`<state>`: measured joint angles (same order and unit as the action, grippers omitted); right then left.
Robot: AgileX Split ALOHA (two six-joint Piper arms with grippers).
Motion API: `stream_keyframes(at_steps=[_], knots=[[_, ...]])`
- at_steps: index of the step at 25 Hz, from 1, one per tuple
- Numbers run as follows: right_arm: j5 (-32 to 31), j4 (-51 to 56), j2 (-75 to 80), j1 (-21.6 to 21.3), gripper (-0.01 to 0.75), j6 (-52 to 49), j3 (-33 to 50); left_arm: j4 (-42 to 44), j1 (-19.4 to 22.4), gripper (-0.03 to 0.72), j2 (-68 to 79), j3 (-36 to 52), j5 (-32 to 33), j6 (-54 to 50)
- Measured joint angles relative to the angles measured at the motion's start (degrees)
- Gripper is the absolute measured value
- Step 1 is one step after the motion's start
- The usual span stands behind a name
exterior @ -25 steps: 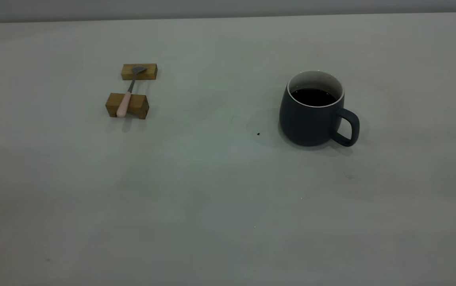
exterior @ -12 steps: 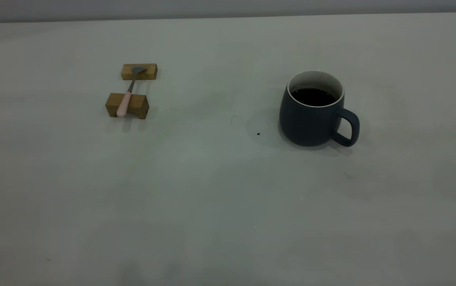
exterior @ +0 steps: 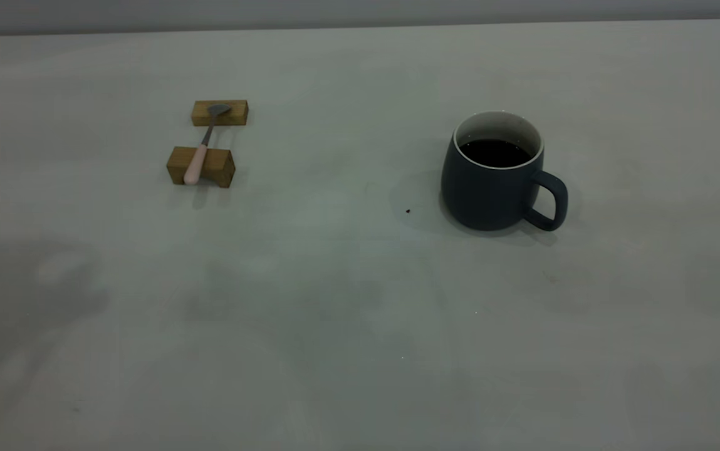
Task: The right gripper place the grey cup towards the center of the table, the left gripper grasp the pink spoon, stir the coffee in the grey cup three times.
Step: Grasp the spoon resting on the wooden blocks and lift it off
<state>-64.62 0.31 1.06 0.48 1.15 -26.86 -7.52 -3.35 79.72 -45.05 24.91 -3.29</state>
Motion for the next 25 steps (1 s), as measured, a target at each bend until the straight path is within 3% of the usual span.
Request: stream_keyframes(at_steps=[10, 25], knots=[[0.0, 0.0, 0.0, 0.0, 0.682, 0.0, 0.0, -0.35, -6.98, 0.627, 23.99, -12.12, -3.33, -1.14], [0.0, 0.04, 0.0, 0.0, 0.682, 0.0, 0.0, -0.6, -9.83, 0.612, 46.58, -24.98, -6.44, -2.91]])
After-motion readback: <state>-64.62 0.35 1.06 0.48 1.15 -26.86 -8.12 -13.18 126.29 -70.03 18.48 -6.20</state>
